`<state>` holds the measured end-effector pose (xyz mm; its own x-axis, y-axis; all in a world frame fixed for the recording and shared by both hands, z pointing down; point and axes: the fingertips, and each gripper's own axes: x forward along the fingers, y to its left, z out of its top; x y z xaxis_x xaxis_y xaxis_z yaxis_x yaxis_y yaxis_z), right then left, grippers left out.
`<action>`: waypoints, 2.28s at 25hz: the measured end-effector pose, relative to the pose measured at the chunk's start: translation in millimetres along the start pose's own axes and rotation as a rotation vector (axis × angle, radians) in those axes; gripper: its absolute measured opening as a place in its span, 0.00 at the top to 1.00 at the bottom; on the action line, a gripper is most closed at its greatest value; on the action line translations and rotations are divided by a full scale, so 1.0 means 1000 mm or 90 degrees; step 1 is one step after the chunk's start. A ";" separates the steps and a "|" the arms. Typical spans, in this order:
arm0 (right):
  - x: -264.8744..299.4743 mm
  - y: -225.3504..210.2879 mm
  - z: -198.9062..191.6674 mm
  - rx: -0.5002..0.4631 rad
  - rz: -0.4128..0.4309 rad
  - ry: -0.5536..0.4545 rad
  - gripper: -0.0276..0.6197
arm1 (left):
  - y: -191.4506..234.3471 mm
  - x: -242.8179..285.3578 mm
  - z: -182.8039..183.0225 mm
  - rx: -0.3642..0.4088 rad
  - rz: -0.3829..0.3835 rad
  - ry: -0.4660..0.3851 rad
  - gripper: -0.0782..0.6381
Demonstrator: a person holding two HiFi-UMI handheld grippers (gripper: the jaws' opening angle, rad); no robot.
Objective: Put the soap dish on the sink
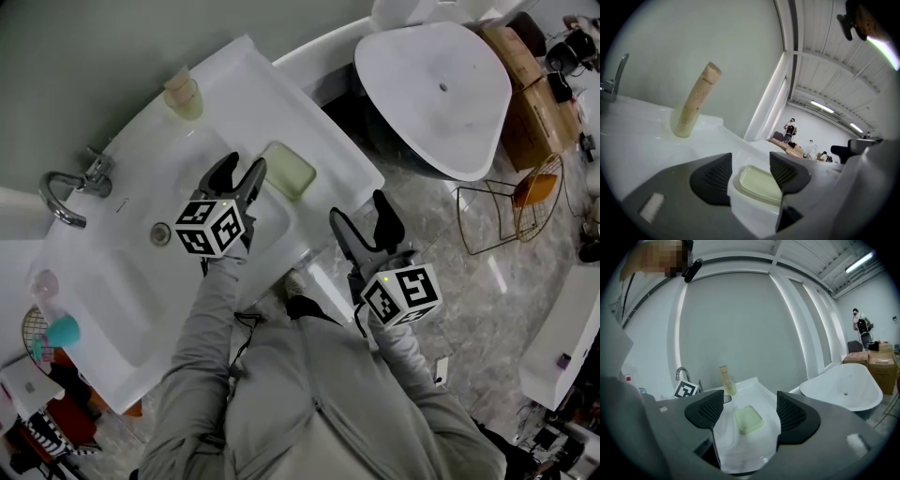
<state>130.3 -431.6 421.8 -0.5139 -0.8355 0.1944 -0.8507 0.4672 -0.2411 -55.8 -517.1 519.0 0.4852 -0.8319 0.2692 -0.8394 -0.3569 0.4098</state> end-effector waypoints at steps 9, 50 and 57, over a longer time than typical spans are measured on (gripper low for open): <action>-0.006 0.022 0.007 -0.017 0.005 -0.014 0.41 | -0.004 -0.045 0.018 0.014 0.007 -0.037 0.51; -0.100 0.119 0.007 -0.058 -0.045 -0.095 0.42 | -0.056 -0.262 0.028 0.087 -0.012 -0.168 0.51; -0.110 0.126 0.005 -0.078 -0.053 -0.092 0.46 | -0.062 -0.276 0.030 0.102 -0.013 -0.179 0.51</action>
<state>80.5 -282.2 365.6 -0.4273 -0.9016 0.0678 -0.9013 0.4189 -0.1104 -144.6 -277.6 393.3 0.4341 -0.9008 0.0023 -0.8690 -0.4181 0.2645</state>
